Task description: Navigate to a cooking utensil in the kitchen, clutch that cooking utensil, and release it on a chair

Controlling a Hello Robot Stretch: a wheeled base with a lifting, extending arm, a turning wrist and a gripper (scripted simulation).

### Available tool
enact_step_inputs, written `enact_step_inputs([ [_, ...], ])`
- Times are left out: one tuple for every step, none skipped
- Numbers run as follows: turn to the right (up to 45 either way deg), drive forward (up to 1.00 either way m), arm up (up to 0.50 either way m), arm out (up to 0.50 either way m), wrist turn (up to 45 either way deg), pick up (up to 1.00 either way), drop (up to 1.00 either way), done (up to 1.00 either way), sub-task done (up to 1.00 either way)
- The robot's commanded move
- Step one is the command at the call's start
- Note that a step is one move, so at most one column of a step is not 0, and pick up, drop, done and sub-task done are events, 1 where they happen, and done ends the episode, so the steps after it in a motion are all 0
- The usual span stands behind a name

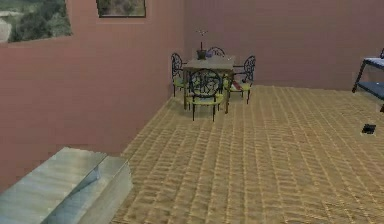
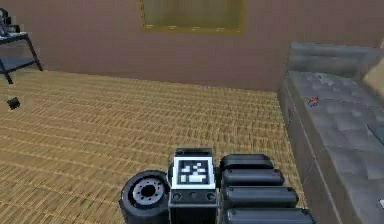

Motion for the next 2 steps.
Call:
enact_step_inputs([
  [-3.0, 0.0, 0.0, 0.0, 0.0, 0.0, 0.0, 0.0, 0.0],
  [45.0, 0.0, 0.0, 0.0, 0.0, 0.0, 0.0, 0.0, 0.0],
])
